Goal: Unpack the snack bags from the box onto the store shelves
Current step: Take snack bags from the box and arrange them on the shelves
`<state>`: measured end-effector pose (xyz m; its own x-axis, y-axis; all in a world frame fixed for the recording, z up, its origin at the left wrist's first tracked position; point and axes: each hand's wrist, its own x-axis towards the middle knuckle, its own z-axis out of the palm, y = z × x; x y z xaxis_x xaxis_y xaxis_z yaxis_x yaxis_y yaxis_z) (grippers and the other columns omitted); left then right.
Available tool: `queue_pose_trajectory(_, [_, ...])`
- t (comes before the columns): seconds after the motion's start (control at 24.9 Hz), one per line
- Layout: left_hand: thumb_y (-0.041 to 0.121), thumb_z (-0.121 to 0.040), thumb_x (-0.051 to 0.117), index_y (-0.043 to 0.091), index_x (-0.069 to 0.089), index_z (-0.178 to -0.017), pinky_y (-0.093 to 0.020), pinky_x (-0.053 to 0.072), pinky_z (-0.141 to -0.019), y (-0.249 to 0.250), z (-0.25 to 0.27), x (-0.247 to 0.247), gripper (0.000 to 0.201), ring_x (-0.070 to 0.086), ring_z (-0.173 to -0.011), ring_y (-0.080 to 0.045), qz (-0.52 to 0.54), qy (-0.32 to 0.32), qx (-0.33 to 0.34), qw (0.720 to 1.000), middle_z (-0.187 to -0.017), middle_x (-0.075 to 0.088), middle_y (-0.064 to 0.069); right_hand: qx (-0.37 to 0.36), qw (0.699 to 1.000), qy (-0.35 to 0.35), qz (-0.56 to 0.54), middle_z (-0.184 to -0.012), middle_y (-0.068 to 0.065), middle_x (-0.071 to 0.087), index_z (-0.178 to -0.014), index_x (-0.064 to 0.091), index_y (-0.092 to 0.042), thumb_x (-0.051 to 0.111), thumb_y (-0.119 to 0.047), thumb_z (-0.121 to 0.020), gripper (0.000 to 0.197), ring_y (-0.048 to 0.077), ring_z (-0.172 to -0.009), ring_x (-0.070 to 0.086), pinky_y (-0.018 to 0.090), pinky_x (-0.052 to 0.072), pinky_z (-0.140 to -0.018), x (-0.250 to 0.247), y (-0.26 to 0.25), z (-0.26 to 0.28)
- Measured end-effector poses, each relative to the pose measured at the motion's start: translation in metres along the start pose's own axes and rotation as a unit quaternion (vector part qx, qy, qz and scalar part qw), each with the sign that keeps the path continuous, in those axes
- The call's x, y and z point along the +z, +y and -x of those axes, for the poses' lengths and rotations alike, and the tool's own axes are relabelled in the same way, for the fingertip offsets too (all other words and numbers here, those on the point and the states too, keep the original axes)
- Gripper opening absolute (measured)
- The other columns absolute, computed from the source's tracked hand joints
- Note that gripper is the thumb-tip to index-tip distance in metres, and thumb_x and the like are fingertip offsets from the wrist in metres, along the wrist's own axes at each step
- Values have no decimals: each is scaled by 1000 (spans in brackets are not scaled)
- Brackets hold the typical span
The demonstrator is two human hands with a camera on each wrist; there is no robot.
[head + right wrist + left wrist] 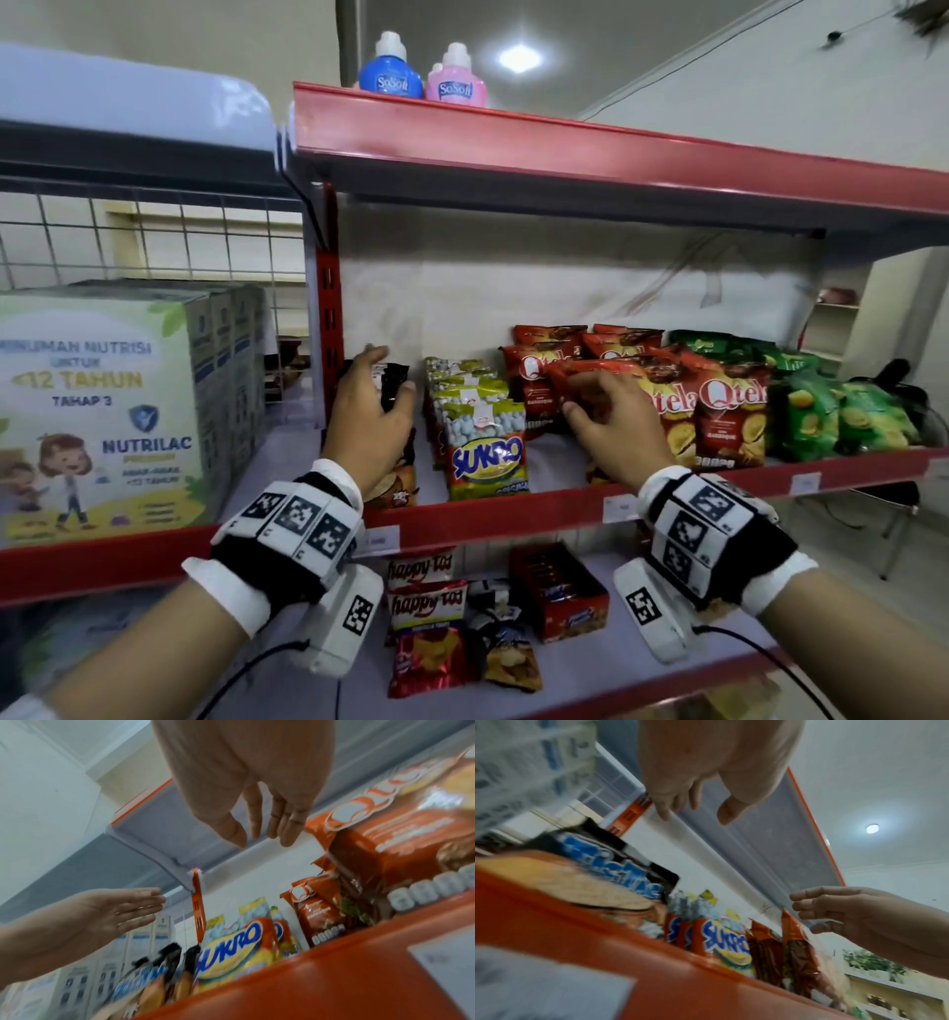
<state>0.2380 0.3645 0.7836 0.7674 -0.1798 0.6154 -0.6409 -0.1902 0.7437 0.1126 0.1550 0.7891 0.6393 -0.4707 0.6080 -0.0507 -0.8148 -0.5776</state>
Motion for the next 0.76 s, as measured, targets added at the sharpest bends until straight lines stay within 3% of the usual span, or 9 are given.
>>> queue_pose_trajectory(0.08, [15, -92, 58, 12, 54, -119, -37, 45, -100, 23, -1, 23, 27, 55, -115, -22, 31, -23, 29, 999, -122, 60, -6, 3, 999, 34, 5, -109, 11, 56, -98, 66, -13, 65, -14, -85, 13, 30, -106, 55, 43, 44, -96, -24, 12, -11])
queue_pose_trajectory(0.16, [14, -92, 59, 14, 59, -104, -30, 52, -86, 42, -2, 49, 12, 62, -97, -18, 71, -57, 35, 995, -100, 66, -2, 13, 999, 49, 8, -104, 12, 57, -90, 67, -12, 65, -14, -85, 6, 31, -102, 55, 43, 44, -93, -51, 28, -23])
queue_pose_trajectory(0.24, [19, -91, 61, 17, 59, -98, -16, 49, -71, 59, -6, 78, 8, 61, -82, -11, 73, -87, 31, 993, -87, 64, 2, 17, 998, 49, 41, -103, 11, 59, -89, 68, -11, 65, -16, -86, 6, 30, -104, 53, 39, 42, -92, -77, 49, -34])
queue_pose_trajectory(0.28, [21, -90, 62, 16, 60, -98, -15, 47, -69, 67, -8, 93, 10, 59, -80, -9, 65, -103, 23, 992, -86, 63, 3, 19, 997, 40, 56, -103, 11, 59, -89, 68, -12, 65, -18, -86, 8, 30, -106, 51, 38, 41, -93, -91, 62, -39])
queue_pose_trajectory(0.4, [15, -88, 65, 12, 61, -100, -27, 48, -81, 87, -20, 132, 13, 59, -85, -15, 46, -145, -2, 988, -90, 64, -3, 9, 997, 1, 72, -106, 9, 59, -90, 69, -15, 65, -22, -87, 9, 32, -110, 50, 43, 42, -96, -128, 100, -54])
queue_pose_trajectory(0.52, [9, -87, 65, 8, 65, -98, -22, 44, -74, 104, -38, 160, 11, 58, -84, -13, -5, -153, -12, 988, -88, 64, -3, -3, 997, -41, 71, -106, 8, 60, -89, 71, -18, 66, -22, -87, 7, 29, -108, 53, 42, 44, -95, -164, 144, -75])
queue_pose_trajectory(0.64, [13, -88, 62, 16, 65, -90, -22, 43, -73, 120, -62, 168, 5, 58, -77, -8, -82, -152, -18, 985, -89, 64, 2, -16, 998, -53, 40, -105, 6, 63, -84, 69, -22, 67, -19, -86, 4, 25, -102, 59, 39, 48, -92, -187, 167, -106])
queue_pose_trajectory(0.76, [16, -89, 61, 15, 67, -92, -26, 45, -87, 132, -91, 169, 7, 61, -97, -20, -200, -124, -14, 972, -104, 67, -4, -42, 996, -67, 51, -102, -2, 62, -79, 68, -30, 64, -24, -88, 11, 18, -97, 57, 31, 44, -82, -200, 172, -143])
